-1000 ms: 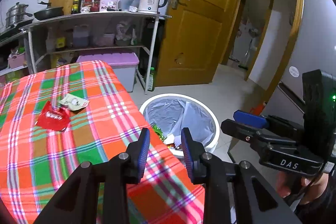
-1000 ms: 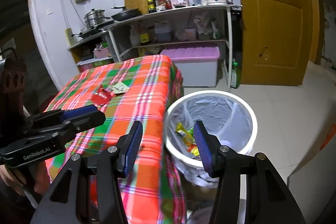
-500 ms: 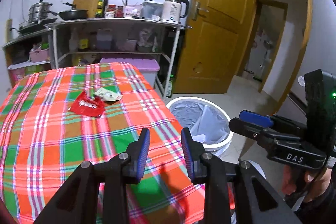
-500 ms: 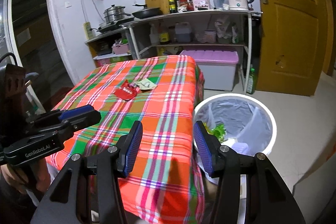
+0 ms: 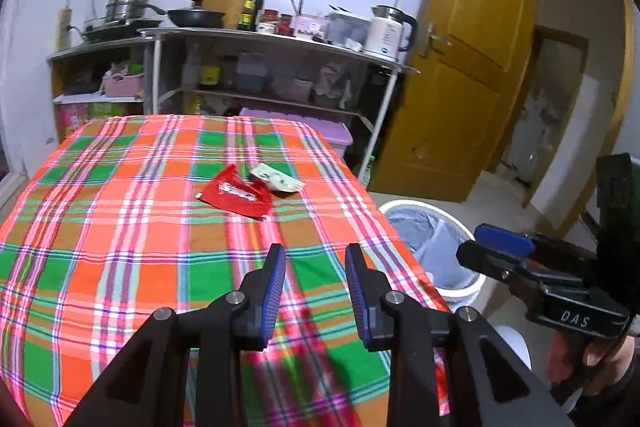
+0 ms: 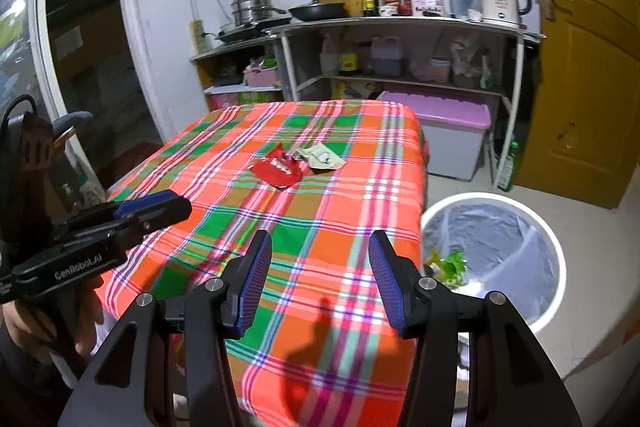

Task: Collect trash
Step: 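Move both open tools back over the red wrapper and beige packet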

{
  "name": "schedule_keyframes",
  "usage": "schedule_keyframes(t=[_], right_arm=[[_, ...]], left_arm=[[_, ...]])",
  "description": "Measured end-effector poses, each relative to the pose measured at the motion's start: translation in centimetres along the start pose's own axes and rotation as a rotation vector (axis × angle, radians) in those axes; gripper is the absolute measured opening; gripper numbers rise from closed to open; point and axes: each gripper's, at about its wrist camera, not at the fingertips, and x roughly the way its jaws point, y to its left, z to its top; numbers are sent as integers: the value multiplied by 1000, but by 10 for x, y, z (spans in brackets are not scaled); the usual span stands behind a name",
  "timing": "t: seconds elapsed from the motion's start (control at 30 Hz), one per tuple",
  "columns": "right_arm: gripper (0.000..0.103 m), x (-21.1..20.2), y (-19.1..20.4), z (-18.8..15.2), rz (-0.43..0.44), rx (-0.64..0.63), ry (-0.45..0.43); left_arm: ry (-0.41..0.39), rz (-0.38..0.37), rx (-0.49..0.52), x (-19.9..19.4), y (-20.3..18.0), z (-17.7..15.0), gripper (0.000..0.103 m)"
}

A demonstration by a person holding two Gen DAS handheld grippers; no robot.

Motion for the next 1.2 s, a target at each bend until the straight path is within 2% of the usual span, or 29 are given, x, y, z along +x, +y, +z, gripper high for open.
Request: schedule_keyframes(t=[0.3,0.9,1.2], right_arm=[[51,29,11,15,17,-27,28],[51,103,26,49,43,-104,104],[44,160,15,65,15,-120,156]], left_arm=[[15,73,-19,9,26,11,31],[35,107,-64,44,70,34,31],[44,107,-103,66,90,44,31]])
